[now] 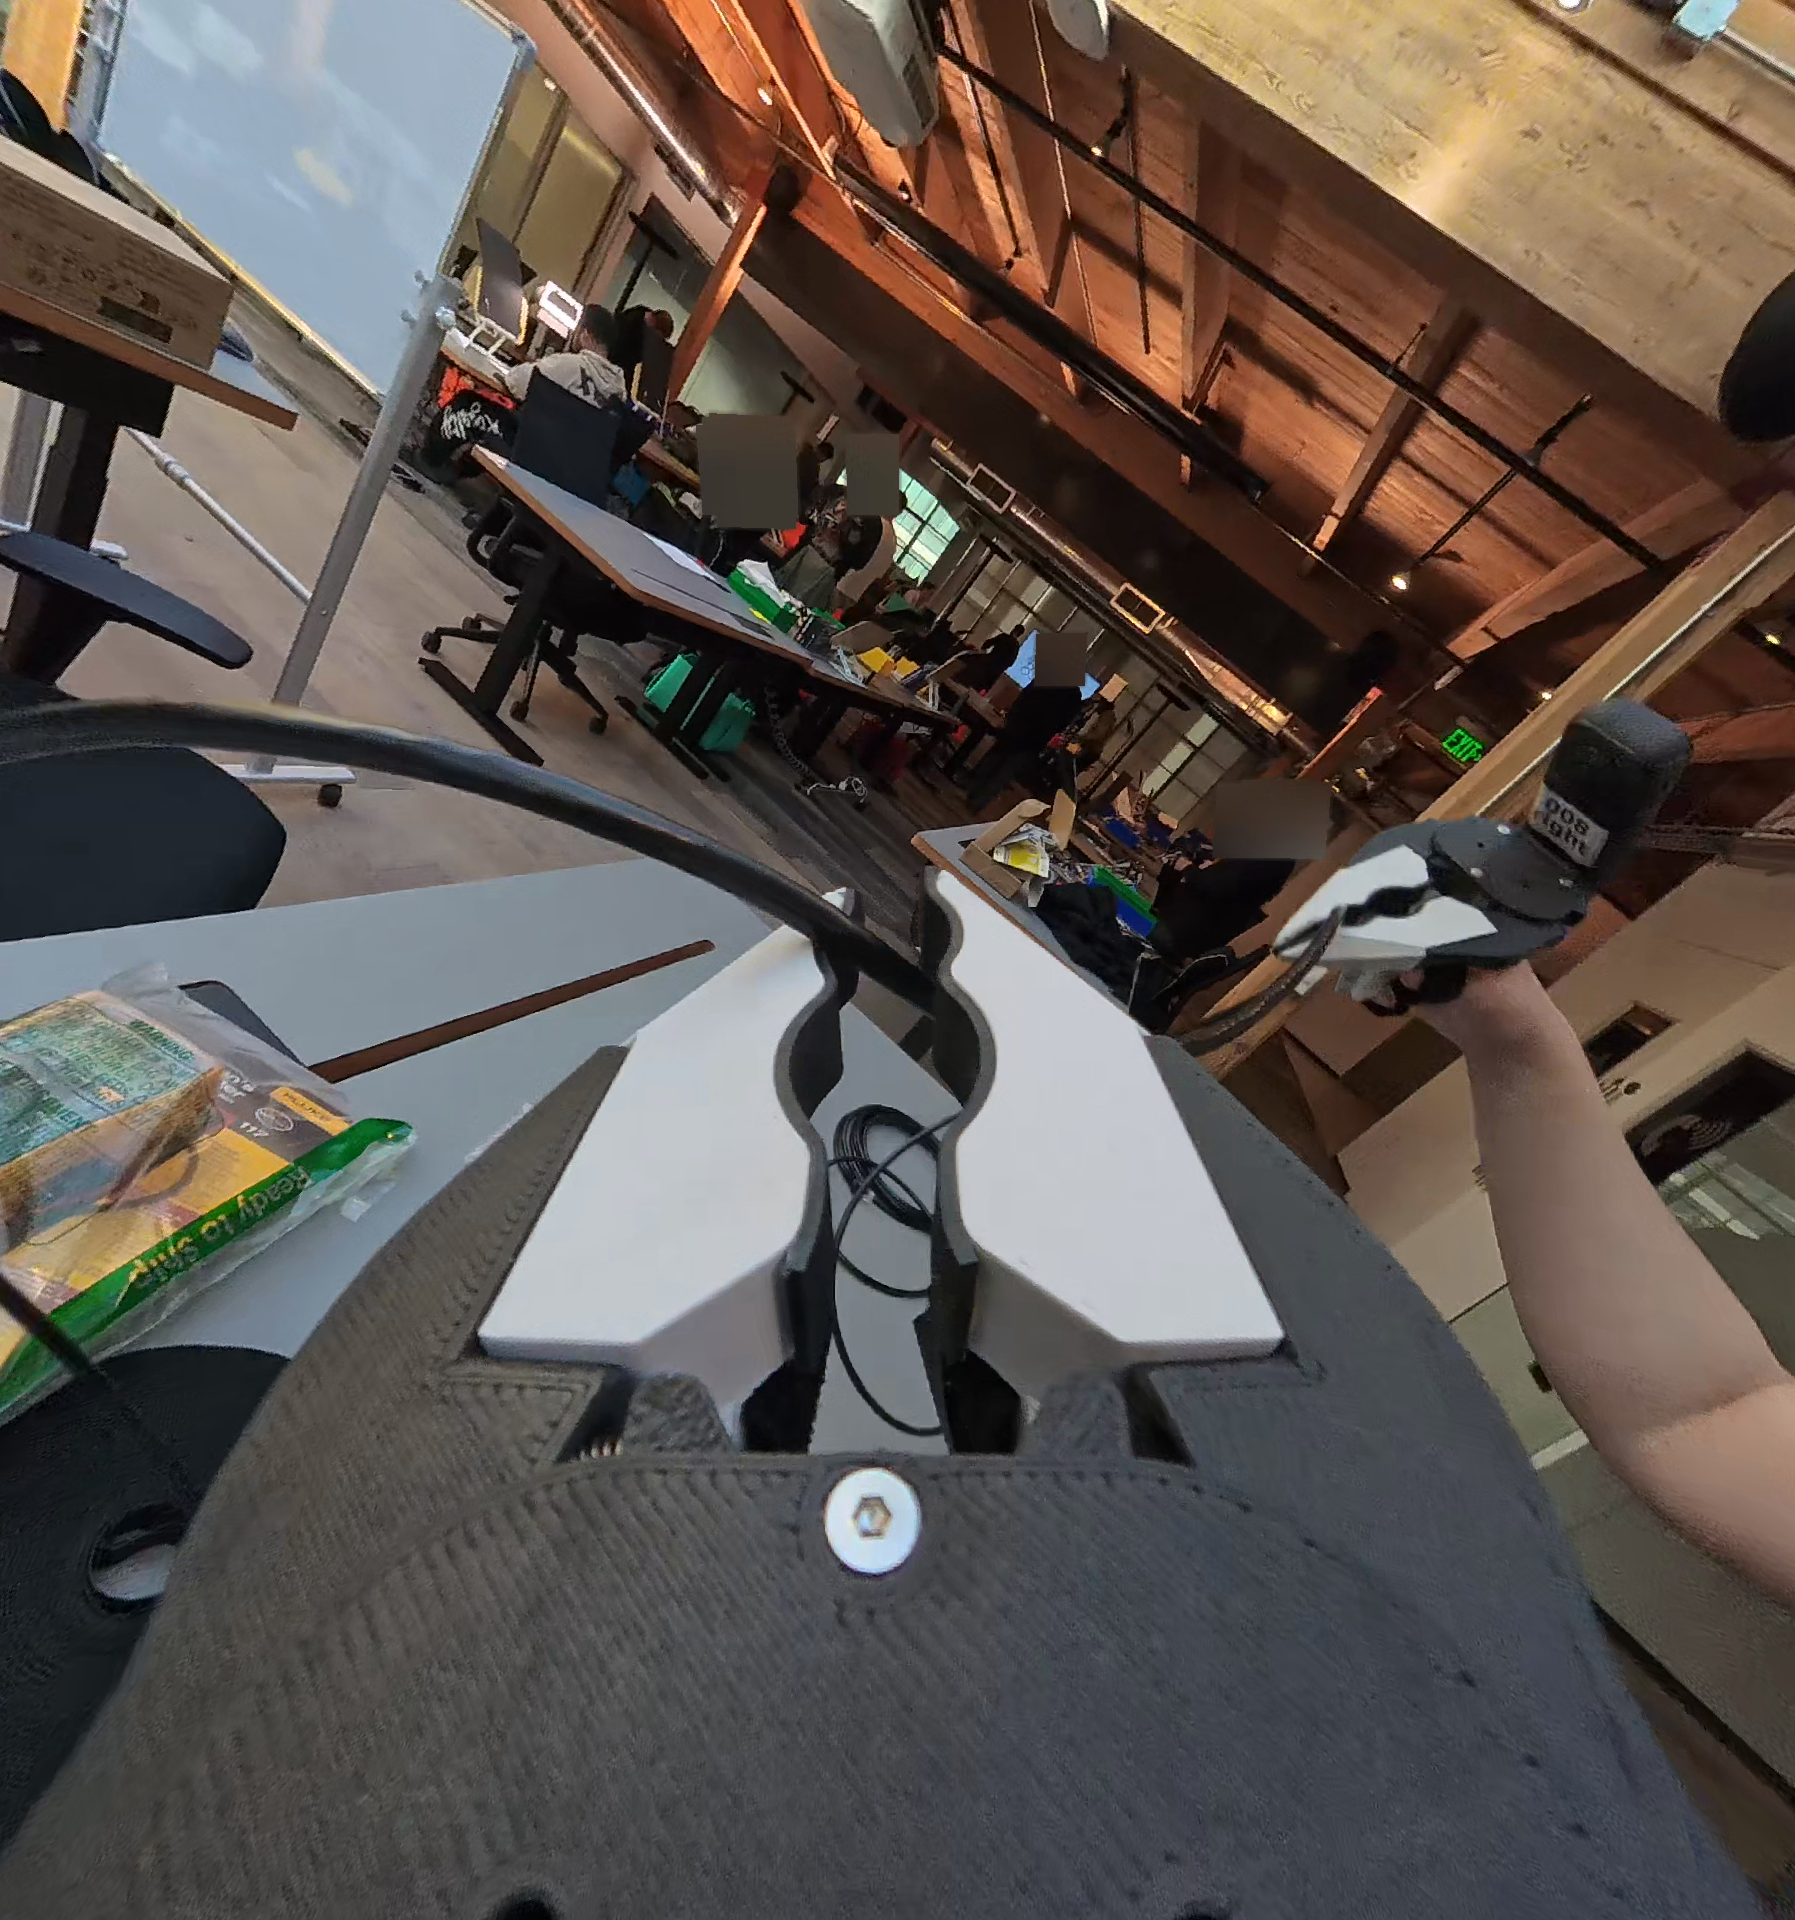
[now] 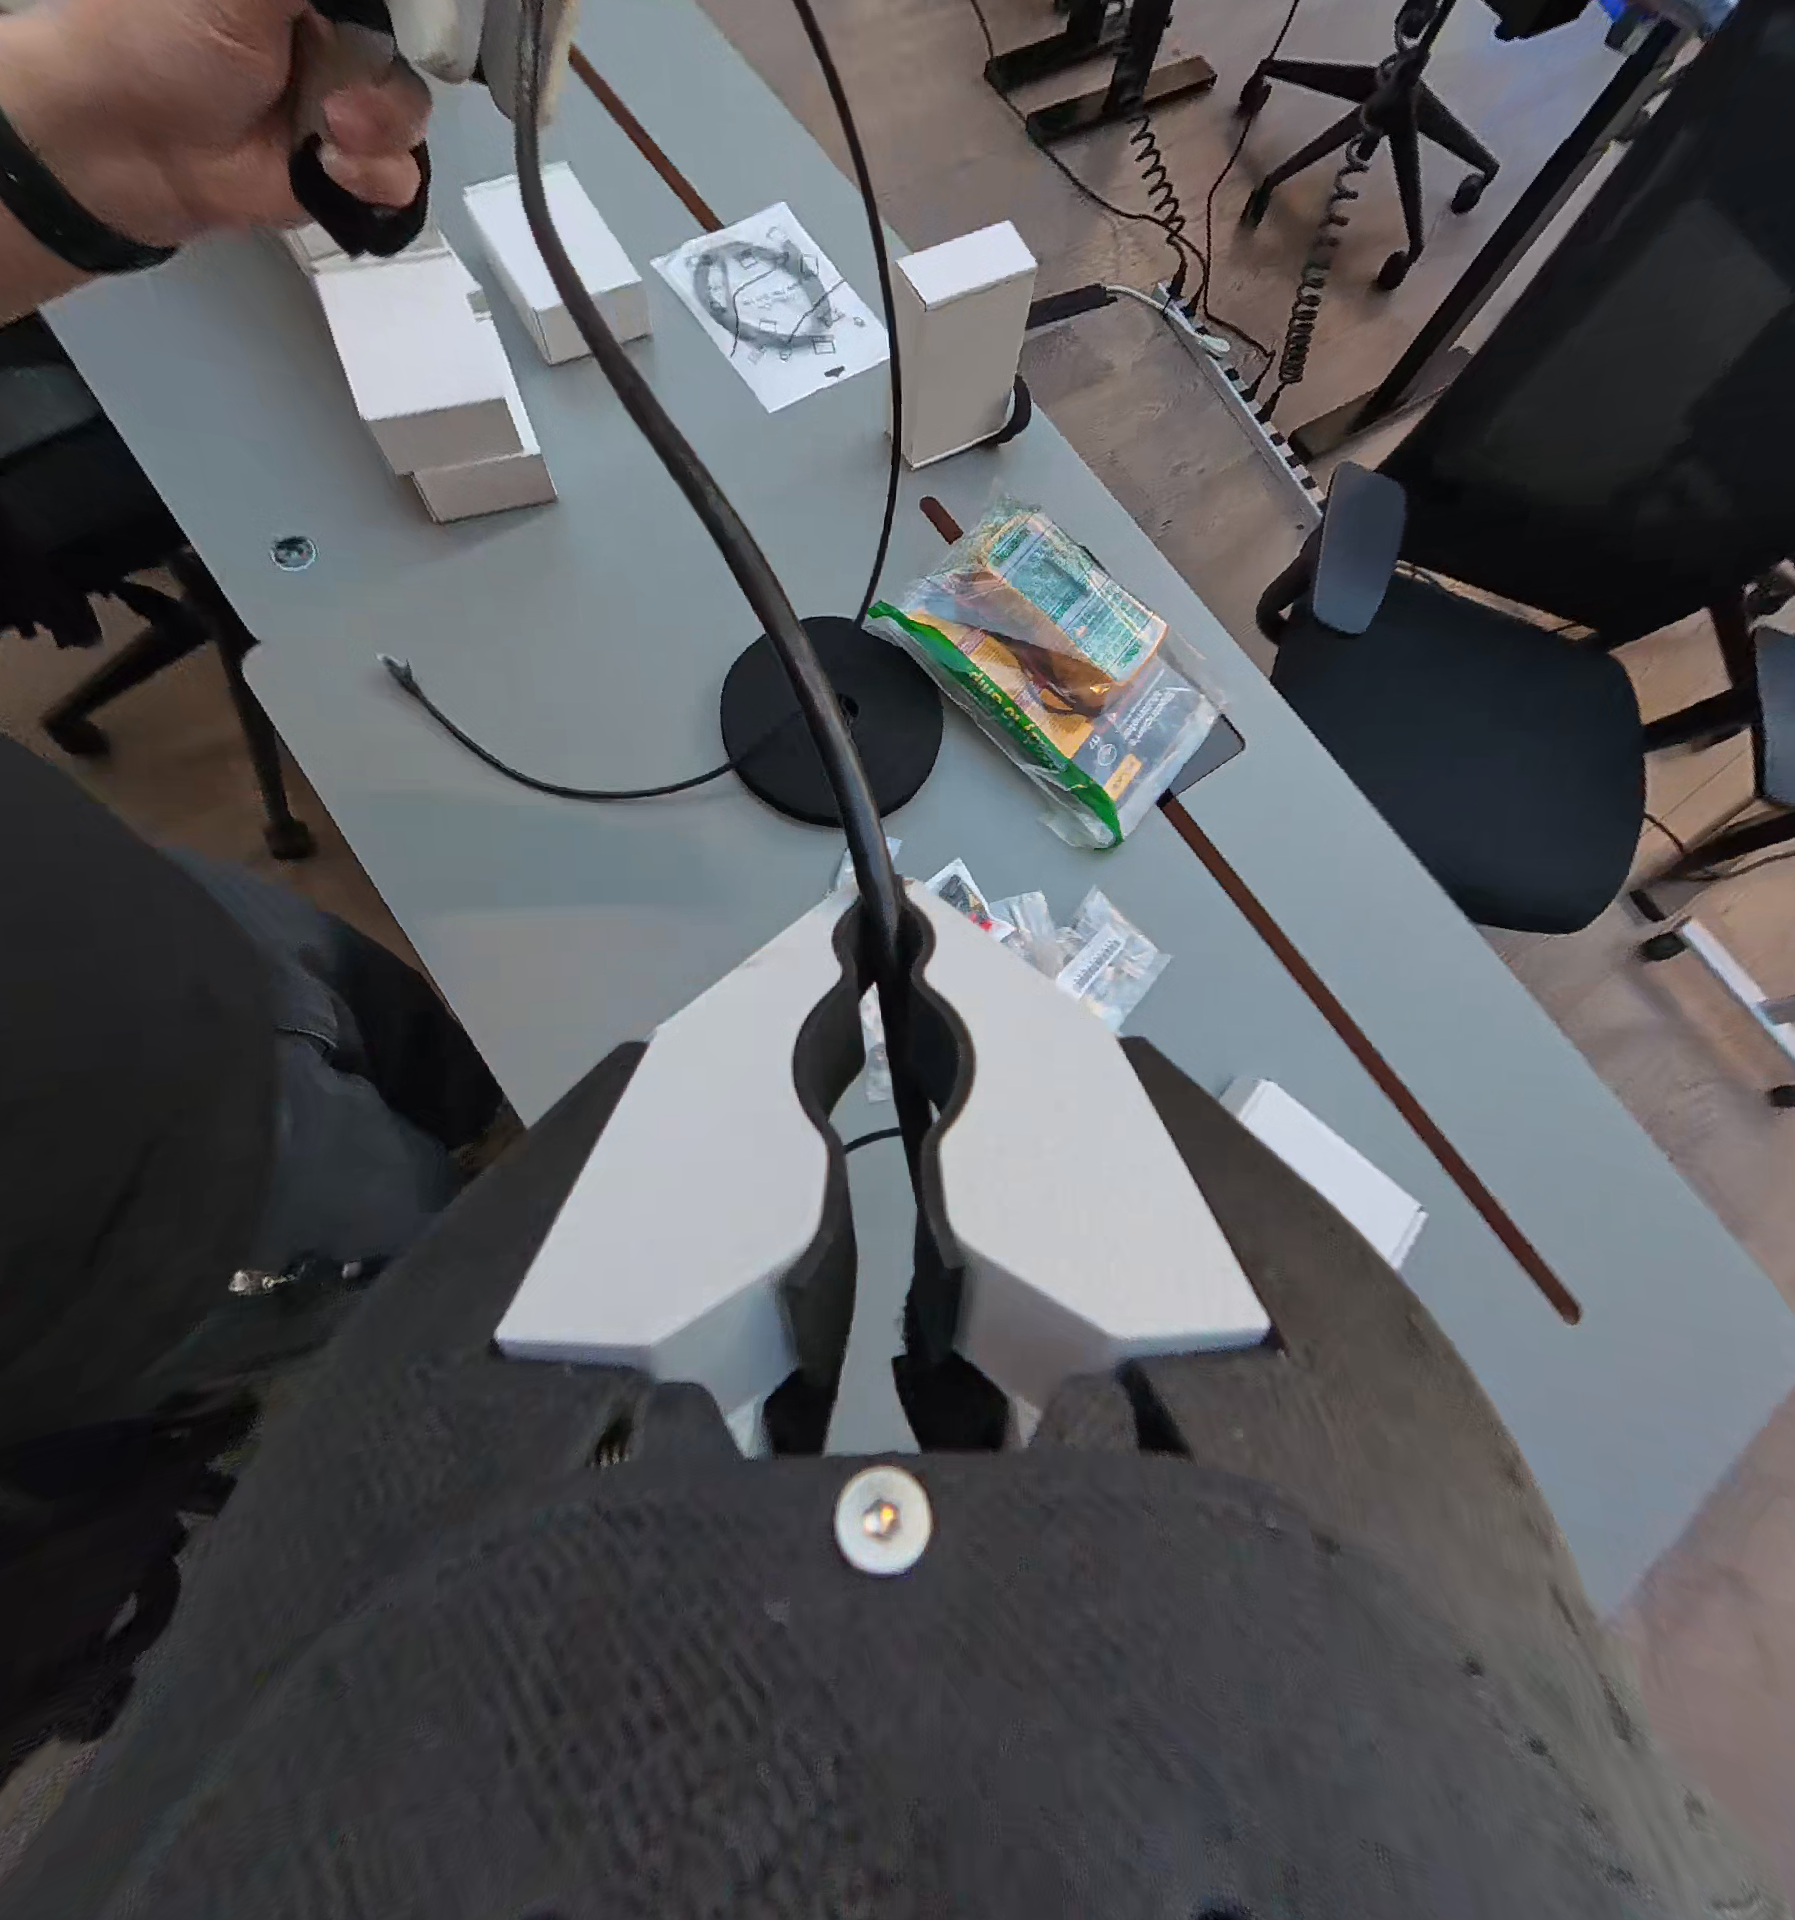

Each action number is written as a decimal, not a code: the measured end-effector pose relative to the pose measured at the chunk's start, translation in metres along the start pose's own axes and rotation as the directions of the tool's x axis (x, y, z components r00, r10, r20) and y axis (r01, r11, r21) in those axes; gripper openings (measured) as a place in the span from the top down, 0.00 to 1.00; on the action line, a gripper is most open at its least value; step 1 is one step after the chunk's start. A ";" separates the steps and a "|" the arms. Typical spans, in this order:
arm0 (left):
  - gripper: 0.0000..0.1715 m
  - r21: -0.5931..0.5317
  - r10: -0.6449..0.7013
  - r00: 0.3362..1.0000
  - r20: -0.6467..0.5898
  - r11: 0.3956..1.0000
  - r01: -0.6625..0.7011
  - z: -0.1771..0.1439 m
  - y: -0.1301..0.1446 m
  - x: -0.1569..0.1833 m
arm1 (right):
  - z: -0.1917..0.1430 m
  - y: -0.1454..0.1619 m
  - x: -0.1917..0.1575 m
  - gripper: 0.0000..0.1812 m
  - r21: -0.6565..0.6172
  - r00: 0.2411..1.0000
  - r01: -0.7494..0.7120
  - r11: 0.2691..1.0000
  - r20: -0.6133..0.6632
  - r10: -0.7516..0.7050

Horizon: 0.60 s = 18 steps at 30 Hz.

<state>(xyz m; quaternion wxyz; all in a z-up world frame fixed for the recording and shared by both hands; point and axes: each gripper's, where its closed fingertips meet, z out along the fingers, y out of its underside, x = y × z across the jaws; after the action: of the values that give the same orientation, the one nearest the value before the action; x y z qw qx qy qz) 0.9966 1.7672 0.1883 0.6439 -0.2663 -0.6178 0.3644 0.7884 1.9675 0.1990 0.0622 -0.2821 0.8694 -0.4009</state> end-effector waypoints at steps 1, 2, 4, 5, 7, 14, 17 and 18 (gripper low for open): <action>0.95 -0.006 0.000 1.000 -0.008 1.000 0.000 -0.005 -0.002 0.005 | -0.003 -0.011 0.003 1.00 -0.016 0.999 0.034 0.999 0.000 -0.034; 0.95 -0.012 0.008 1.000 -0.019 1.000 -0.008 -0.011 -0.004 0.011 | -0.005 -0.021 0.005 1.00 -0.031 0.997 0.076 0.997 0.000 -0.076; 0.95 -0.021 0.040 0.998 -0.052 0.999 -0.041 -0.023 -0.006 0.024 | -0.007 -0.035 0.010 1.00 -0.063 0.987 0.162 0.985 -0.009 -0.162; 0.95 -0.030 0.062 0.996 -0.069 0.997 -0.064 -0.030 -0.006 0.030 | -0.006 -0.039 0.009 1.00 -0.073 0.982 0.190 0.979 0.007 -0.190; 0.94 -0.056 0.114 0.990 -0.086 0.991 -0.119 -0.046 -0.003 0.035 | -0.001 -0.044 0.005 1.00 -0.074 0.974 0.225 0.971 0.045 -0.223; 0.92 -0.237 0.009 0.989 -0.150 0.970 -0.045 -0.100 0.054 0.014 | 0.039 -0.030 -0.034 1.00 -0.115 0.940 0.306 0.945 0.196 -0.280; 0.92 -0.184 -0.168 0.976 -0.136 0.973 0.141 -0.115 0.074 -0.004 | 0.055 -0.021 -0.058 1.00 -0.125 0.920 0.343 0.931 0.242 -0.307; 0.87 -0.143 -0.256 0.953 -0.162 0.962 0.234 -0.121 0.075 -0.007 | 0.059 -0.017 -0.067 1.00 -0.126 0.916 0.346 0.930 0.258 -0.306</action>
<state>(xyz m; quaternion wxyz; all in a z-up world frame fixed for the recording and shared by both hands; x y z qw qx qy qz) 1.1057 1.8190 0.1125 0.7195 -0.2579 -0.6070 0.2176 0.8716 1.9554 0.1642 0.0723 -0.4730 0.8272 -0.2946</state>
